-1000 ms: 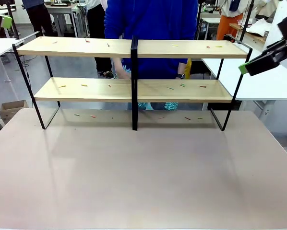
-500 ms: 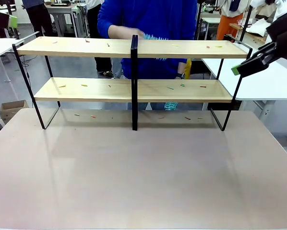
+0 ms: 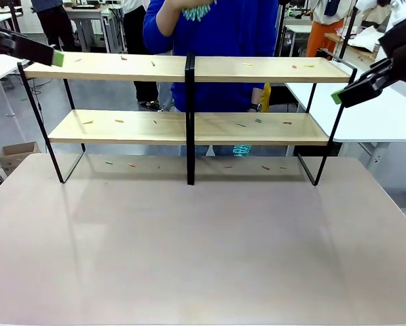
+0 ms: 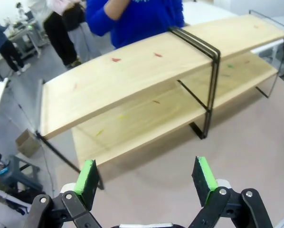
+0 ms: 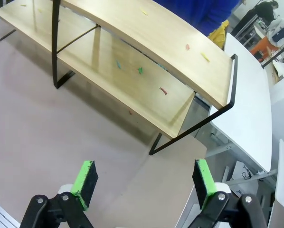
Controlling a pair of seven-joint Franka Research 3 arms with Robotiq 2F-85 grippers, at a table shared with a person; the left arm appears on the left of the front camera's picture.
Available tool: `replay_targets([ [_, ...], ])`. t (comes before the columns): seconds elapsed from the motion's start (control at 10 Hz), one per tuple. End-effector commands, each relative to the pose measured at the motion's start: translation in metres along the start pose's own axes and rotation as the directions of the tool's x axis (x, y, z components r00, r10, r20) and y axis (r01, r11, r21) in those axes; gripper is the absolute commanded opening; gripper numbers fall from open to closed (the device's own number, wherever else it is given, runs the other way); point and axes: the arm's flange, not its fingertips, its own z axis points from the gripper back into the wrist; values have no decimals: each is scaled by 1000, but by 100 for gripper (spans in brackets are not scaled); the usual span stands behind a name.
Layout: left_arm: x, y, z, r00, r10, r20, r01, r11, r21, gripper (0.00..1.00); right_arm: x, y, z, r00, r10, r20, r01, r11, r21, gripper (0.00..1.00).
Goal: Clean the shelves.
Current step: Pick up the Duster when the human hands it over.
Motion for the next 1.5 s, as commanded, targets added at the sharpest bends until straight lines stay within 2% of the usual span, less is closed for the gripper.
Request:
replay_targets([
  [0.0,-112,-32,4,1000,-31,6,31,998,-48,100,-20,10,-5,1000,-9,-3,9,997,-75,100],
  [0.4,-117,-37,2,1000,-4,-12,4,1000,-22,100,-17,8,-13,1000,2,-21,-3,998,-65,100],
  [0.7,-126,-55,11,997,61,56,-66,993,94,100,-18,6,-23,999,4,-39,-6,999,-38,100],
  [0.9,-126,-64,13,996,61,70,-67,994,84,100,-18,5,-24,999,10,-32,-11,999,-36,100],
  [1.4,-128,-76,-1,997,68,28,-70,995,69,100,-26,0,-22,1000,7,-25,-8,999,-33,100],
])
